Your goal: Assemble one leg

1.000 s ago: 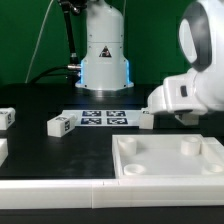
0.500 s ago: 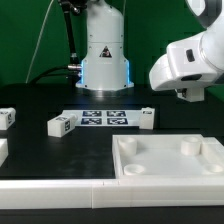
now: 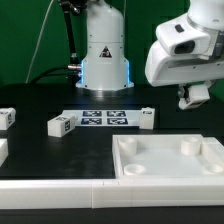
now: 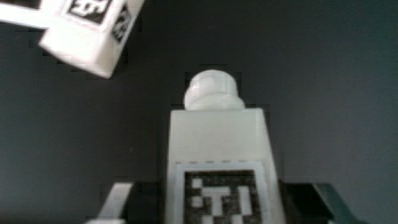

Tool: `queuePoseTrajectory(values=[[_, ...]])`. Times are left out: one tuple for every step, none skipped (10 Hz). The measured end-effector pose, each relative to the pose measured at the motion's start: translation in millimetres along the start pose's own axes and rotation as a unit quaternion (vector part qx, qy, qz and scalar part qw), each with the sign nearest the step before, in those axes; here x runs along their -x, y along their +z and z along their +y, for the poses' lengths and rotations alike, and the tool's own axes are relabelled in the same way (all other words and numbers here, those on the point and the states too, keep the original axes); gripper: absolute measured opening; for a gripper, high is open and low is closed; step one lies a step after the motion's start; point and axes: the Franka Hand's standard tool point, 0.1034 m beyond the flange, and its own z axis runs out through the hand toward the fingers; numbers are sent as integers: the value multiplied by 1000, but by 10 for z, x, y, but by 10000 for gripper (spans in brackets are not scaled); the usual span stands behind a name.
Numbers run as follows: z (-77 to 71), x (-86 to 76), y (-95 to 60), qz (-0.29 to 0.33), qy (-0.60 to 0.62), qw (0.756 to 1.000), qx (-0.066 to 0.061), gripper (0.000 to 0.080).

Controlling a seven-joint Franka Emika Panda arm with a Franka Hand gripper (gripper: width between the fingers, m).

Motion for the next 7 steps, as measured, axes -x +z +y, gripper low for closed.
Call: queuePoseTrajectory(values=[[32,-117,-151,47,-1,999,0,290],[29,-147,-246,94,1,996,3,290],[36,-156,-232,133,0,991,5,290],[51,-186,-229,188,-1,982,6,290],[61,-176,-215,213,-1,977,7,290],[87,-259,-274,267,-13,964,10,290],[172,-323,-366,320,-31,947,18,290]])
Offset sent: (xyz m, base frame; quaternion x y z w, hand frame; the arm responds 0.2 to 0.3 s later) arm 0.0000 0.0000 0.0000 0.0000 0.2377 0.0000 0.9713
